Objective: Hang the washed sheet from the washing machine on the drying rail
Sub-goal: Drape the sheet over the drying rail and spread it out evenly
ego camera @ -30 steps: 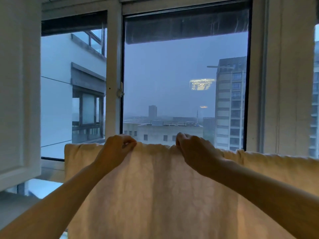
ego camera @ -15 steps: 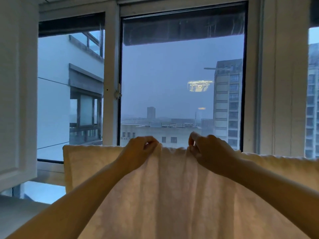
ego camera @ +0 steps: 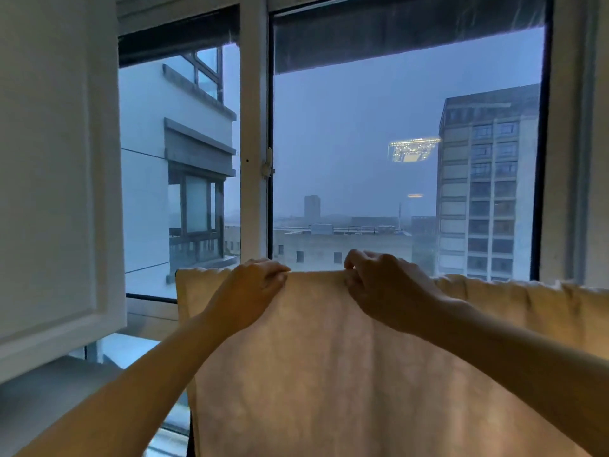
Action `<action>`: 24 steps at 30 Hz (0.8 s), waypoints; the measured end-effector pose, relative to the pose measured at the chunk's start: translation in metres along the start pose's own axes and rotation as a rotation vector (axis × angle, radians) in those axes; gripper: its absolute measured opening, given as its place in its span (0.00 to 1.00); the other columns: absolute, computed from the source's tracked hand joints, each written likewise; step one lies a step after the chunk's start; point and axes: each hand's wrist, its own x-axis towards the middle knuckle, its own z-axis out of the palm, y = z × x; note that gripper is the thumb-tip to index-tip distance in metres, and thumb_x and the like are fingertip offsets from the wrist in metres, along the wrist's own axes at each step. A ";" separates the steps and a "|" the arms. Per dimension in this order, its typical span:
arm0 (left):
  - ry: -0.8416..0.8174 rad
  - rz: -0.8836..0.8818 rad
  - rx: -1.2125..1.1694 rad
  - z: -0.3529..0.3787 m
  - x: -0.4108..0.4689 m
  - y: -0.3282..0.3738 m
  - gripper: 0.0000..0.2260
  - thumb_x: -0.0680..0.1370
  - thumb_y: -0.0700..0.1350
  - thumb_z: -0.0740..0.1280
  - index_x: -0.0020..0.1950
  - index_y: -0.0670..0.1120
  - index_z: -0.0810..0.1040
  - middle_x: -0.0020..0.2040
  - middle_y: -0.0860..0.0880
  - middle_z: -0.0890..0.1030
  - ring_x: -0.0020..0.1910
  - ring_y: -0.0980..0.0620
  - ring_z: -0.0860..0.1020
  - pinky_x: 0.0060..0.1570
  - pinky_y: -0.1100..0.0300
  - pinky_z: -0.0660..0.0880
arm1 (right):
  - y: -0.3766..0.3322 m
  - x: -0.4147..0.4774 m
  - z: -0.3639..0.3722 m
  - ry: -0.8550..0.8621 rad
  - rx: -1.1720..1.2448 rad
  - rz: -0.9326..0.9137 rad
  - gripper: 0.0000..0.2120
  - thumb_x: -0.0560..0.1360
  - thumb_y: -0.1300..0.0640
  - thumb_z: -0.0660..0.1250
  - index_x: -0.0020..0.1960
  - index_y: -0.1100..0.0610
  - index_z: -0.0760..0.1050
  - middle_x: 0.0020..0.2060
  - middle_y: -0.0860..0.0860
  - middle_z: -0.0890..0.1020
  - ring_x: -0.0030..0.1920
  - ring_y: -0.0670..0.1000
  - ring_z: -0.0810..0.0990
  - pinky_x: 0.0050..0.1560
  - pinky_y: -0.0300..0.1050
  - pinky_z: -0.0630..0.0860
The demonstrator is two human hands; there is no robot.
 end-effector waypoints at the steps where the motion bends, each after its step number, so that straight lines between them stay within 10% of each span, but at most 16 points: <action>1: -0.002 -0.013 0.012 -0.003 0.000 -0.011 0.11 0.81 0.47 0.60 0.58 0.51 0.79 0.53 0.52 0.81 0.49 0.58 0.76 0.55 0.60 0.73 | -0.005 0.004 0.004 -0.004 -0.012 0.001 0.09 0.79 0.48 0.56 0.52 0.51 0.70 0.43 0.48 0.79 0.39 0.49 0.78 0.40 0.45 0.74; 8: 0.056 -0.078 0.153 -0.029 -0.008 -0.092 0.27 0.74 0.63 0.49 0.57 0.51 0.80 0.54 0.50 0.81 0.53 0.51 0.77 0.56 0.54 0.71 | -0.032 0.036 0.029 -0.021 -0.064 0.031 0.12 0.80 0.47 0.57 0.42 0.52 0.72 0.35 0.48 0.78 0.34 0.49 0.76 0.38 0.47 0.75; 17: 0.157 -0.209 -0.085 -0.040 -0.013 -0.167 0.13 0.80 0.49 0.60 0.62 0.47 0.76 0.59 0.45 0.78 0.55 0.50 0.75 0.53 0.59 0.70 | -0.066 0.047 0.055 0.085 -0.157 0.074 0.10 0.80 0.49 0.57 0.44 0.50 0.73 0.35 0.44 0.78 0.34 0.45 0.77 0.29 0.34 0.62; 24: 0.195 -0.355 -0.338 -0.031 -0.032 -0.178 0.29 0.71 0.61 0.63 0.66 0.45 0.68 0.60 0.45 0.77 0.52 0.49 0.76 0.51 0.54 0.75 | -0.076 0.063 0.073 0.106 -0.109 0.071 0.10 0.79 0.50 0.60 0.46 0.54 0.76 0.35 0.48 0.80 0.32 0.48 0.79 0.38 0.48 0.80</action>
